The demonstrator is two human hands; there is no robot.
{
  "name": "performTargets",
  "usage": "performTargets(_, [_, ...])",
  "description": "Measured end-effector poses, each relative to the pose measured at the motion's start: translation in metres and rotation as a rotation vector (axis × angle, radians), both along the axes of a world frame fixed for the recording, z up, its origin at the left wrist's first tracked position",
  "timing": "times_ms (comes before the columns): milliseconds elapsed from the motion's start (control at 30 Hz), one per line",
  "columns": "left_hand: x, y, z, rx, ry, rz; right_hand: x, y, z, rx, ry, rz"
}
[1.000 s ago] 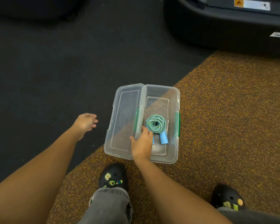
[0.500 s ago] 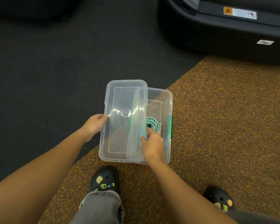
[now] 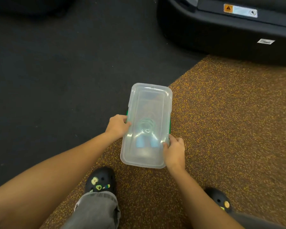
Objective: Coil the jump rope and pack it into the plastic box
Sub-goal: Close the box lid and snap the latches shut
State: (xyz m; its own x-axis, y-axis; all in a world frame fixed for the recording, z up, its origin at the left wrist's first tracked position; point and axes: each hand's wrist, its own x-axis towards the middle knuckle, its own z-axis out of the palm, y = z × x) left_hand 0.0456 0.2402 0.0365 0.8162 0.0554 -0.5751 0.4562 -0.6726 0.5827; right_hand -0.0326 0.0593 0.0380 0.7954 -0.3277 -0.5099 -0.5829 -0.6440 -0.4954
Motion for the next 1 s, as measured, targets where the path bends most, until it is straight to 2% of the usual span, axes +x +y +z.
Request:
performTargets(100, [-0.002, 0.003, -0.004, 0.027, 0.065, -0.023, -0.001, 0.002, -0.004, -0.02, 0.034, 0.025])
performTargets(267, [-0.001, 0.004, -0.003, -0.06, 0.081, -0.019, 0.002, -0.002, -0.008, 0.003, 0.043, -0.008])
performTargets(533, [0.003, 0.0, -0.007, -0.022, 0.075, -0.027, 0.005, -0.005, -0.016, 0.014, 0.022, -0.03])
performTargets(667, [0.004, -0.001, -0.009, -0.019, 0.083, -0.021, 0.008, -0.006, -0.019, 0.048, 0.076, -0.051])
performTargets(1000, [0.014, -0.001, -0.021, 0.001, 0.175, 0.011, 0.01, -0.011, -0.022, 0.012, 0.069, 0.015])
